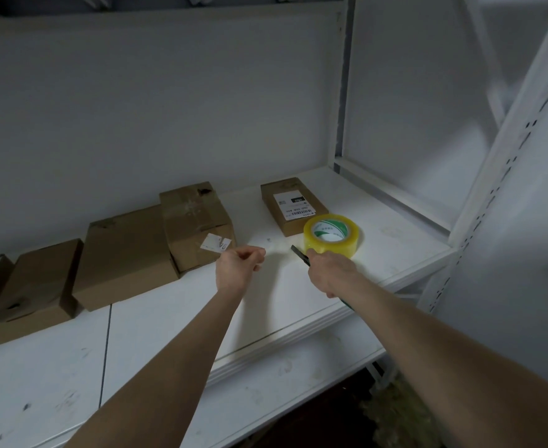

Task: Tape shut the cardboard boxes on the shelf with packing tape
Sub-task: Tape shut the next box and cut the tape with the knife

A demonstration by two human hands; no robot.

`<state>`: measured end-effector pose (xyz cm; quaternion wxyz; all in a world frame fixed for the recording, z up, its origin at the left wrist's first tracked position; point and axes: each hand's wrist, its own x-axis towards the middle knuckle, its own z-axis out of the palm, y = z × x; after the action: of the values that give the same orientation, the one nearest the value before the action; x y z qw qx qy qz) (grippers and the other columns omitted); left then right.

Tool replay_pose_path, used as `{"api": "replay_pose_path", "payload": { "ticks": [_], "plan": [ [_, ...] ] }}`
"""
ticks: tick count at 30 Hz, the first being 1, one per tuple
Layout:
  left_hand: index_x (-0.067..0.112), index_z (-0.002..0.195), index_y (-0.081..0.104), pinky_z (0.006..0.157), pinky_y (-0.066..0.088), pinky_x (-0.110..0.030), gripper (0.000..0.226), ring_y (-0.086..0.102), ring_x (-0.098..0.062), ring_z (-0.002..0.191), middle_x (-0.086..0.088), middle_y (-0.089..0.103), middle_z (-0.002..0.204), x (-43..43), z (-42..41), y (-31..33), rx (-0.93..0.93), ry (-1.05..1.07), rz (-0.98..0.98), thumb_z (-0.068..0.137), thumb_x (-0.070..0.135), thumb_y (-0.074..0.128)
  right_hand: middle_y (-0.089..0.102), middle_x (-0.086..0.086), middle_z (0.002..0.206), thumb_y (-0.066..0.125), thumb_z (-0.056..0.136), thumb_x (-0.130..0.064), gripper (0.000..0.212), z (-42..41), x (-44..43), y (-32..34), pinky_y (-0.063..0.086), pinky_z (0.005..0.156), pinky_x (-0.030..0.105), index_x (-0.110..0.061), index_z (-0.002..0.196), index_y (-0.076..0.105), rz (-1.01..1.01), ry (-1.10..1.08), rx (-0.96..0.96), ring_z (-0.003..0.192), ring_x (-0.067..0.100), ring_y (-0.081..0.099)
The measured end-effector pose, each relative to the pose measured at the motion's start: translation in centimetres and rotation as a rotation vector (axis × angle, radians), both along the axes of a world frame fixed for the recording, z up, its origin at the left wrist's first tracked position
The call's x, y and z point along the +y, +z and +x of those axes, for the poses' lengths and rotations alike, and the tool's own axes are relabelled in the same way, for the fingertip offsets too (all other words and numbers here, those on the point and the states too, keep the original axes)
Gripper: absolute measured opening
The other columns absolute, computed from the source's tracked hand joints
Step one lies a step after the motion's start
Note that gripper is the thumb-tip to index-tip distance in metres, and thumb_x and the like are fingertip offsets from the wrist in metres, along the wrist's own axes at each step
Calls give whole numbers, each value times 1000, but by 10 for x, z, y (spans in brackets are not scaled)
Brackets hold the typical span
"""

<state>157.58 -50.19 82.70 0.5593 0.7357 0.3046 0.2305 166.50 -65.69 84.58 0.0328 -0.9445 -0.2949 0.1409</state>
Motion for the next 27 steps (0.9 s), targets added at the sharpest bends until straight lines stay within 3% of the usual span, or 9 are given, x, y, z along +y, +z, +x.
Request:
{"api": "replay_pose_path", "payload": {
  "ticks": [4, 8, 11, 14, 18, 27],
  "plan": [
    [26, 71, 70, 56, 45, -21, 18, 61, -4, 61, 10, 70, 77, 3, -2, 1, 32, -41, 29, 86, 17, 68, 67, 10, 107, 40, 96, -15, 60, 7, 6, 10, 45, 62, 28, -16, 150, 15, -25, 57, -27, 74, 23, 60],
    [29, 71, 69, 59, 46, -22, 17, 62, -5, 63, 10, 70, 77, 3, -2, 2, 38, -56, 59, 86, 20, 69, 72, 9, 79, 45, 88, -15, 80, 18, 13, 17, 60, 69, 37, -23, 152, -1, -3, 42, 158, 64, 23, 70],
    [30, 71, 70, 60, 45, -23, 17, 62, -5, 65, 9, 71, 79, 5, -2, 2, 36, -51, 62, 86, 21, 69, 71, 13, 78, 47, 87, -10, 90, 27, 18, 22, 61, 69, 39, -30, 153, -11, 50, -16, 298, 61, 24, 69],
    [30, 71, 70, 62, 47, -23, 17, 64, -6, 67, 12, 70, 78, 7, -2, 3, 32, -46, 68, 86, 21, 69, 67, 13, 81, 47, 87, -6, 86, 27, 19, 25, 59, 60, 33, -29, 155, -1, 69, -10, 339, 52, 20, 65],
    [31, 72, 69, 64, 49, -25, 16, 65, -7, 68, 10, 71, 79, 12, 0, 3, 35, -29, 70, 86, 23, 69, 71, 5, 73, 49, 85, -13, 60, 25, 17, 17, 60, 64, 34, -21, 141, 29, 26, 40, 174, 57, 20, 70],
    [29, 72, 68, 74, 53, -33, 16, 63, -9, 67, 2, 73, 82, 20, 9, 2, 27, 74, 68, 88, 27, 66, 70, 3, 75, 53, 86, -15, 51, 33, 8, 4, 59, 72, 37, -27, 132, 35, 105, 78, 76, 64, 19, 71]
  ]
}}
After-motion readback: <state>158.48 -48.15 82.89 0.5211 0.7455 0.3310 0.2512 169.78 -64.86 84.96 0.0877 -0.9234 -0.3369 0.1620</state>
